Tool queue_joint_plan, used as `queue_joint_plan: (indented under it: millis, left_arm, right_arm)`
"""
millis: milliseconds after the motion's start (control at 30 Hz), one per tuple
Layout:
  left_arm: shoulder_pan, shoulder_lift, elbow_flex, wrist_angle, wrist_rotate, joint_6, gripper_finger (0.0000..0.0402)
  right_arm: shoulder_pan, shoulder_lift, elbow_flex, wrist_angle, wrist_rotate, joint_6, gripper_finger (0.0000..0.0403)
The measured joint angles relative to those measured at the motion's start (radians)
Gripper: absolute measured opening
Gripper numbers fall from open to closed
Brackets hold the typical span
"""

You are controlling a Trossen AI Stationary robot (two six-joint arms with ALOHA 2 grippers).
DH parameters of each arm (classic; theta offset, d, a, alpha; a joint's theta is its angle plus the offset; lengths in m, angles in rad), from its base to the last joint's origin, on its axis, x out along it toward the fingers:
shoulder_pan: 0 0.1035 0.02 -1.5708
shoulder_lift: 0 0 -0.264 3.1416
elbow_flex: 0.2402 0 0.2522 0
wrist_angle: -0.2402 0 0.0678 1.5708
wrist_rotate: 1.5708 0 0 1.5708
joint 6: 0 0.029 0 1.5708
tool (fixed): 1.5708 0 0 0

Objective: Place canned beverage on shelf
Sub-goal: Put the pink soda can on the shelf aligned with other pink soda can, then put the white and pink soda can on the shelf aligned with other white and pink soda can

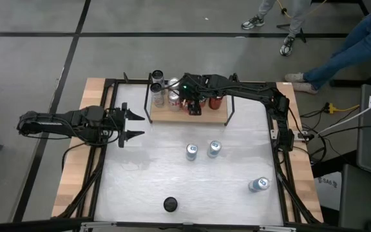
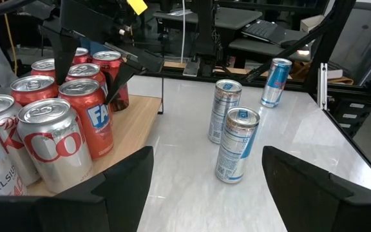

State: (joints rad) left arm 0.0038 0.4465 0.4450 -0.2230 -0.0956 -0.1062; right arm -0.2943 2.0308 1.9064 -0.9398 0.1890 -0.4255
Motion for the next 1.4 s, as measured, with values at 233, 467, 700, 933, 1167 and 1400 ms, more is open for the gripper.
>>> queue_joint_plan:
  millis: [233, 467, 700, 933, 1167, 1400]
  left_arm:
    - [0.0, 0.0, 0.0, 0.0, 0.0, 0.0, 0.0283]
    - [0.0, 0.0, 0.0, 0.0, 0.0, 0.0, 0.0283]
    - [0.0, 0.0, 0.0, 0.0, 0.0, 0.0, 0.0283]
    - [0.0, 0.0, 0.0, 0.0, 0.0, 0.0, 0.0283]
    - [0.0, 0.0, 0.0, 0.0, 0.0, 0.003, 0.0283]
    - [0.0, 0.0, 0.0, 0.0, 0.0, 0.003, 0.0283]
  right_arm:
    - [0.0, 0.0, 0.0, 0.005, 0.01, 0.001, 0.0337]
    - [0.0, -0.033, 0.001, 0.0, 0.028, 0.002, 0.0337]
    - [0.008, -0.092, 0.001, -0.005, -0.001, 0.033, 0.0337]
    - [0.089, -0.154, 0.001, 0.007, -0.07, 0.036, 0.0337]
    - [0.231, -0.174, 0.001, 0.027, -0.077, 0.036, 0.0337]
    - [0.408, -0.174, 0.001, 0.027, -0.078, 0.036, 0.0337]
